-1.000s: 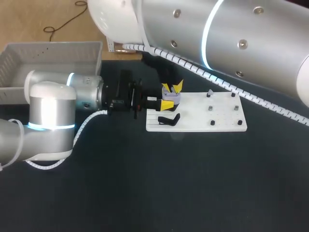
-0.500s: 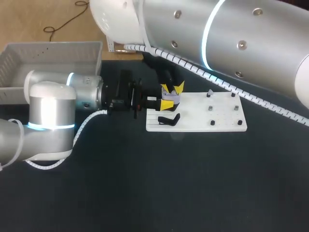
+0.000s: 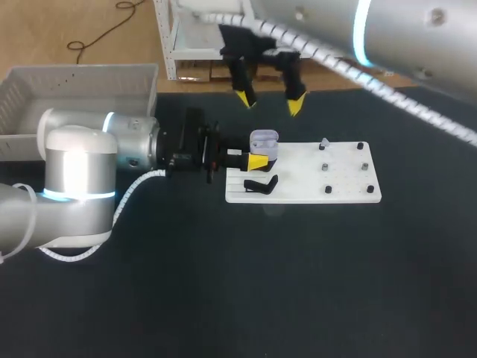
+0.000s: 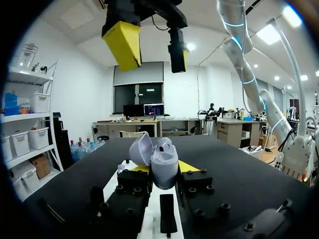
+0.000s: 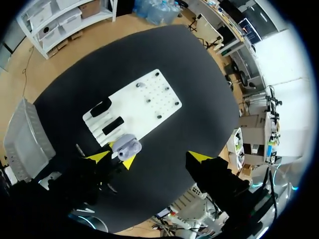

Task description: Pick up each earbud case from the left stands, insert the matching earbuds, close the lid, and place the case in the box.

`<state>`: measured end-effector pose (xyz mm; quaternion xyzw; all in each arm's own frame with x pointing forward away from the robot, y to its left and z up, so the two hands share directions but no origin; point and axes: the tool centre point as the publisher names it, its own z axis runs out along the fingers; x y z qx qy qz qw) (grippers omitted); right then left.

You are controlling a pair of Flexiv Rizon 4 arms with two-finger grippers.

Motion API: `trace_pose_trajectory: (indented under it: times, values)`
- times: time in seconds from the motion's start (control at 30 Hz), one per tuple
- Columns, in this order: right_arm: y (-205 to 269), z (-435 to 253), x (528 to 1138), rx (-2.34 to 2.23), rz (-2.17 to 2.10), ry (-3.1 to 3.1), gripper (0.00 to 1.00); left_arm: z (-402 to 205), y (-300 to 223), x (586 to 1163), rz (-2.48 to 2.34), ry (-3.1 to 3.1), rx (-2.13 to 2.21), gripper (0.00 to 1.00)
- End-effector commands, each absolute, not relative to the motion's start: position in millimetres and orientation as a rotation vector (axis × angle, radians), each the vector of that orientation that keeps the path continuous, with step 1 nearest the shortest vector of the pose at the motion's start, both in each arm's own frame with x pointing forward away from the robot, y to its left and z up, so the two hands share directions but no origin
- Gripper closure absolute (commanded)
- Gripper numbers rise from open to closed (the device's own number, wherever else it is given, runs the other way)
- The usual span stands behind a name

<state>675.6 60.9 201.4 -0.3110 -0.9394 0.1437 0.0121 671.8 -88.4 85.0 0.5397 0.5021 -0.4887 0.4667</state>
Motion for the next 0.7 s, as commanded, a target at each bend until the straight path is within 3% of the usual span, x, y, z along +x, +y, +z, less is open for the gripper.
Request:
trace_pose_trajectory:
  times: [0.03, 0.43, 0.7]
  values:
    - [12, 218, 642, -0.966, -0.126, -3.166, 0.0, 85, -88, 670, -1.194, 1.232, 1.321, 1.0]
    - [-50, 194, 696, -0.864, -0.509, -3.076, 0.0, 85, -88, 670, -1.194, 1.232, 1.321, 1.0]
    - [-54, 171, 713, -0.692, -0.548, -3.038, 0.0, 85, -88, 670, -1.194, 1.232, 1.321, 1.0]
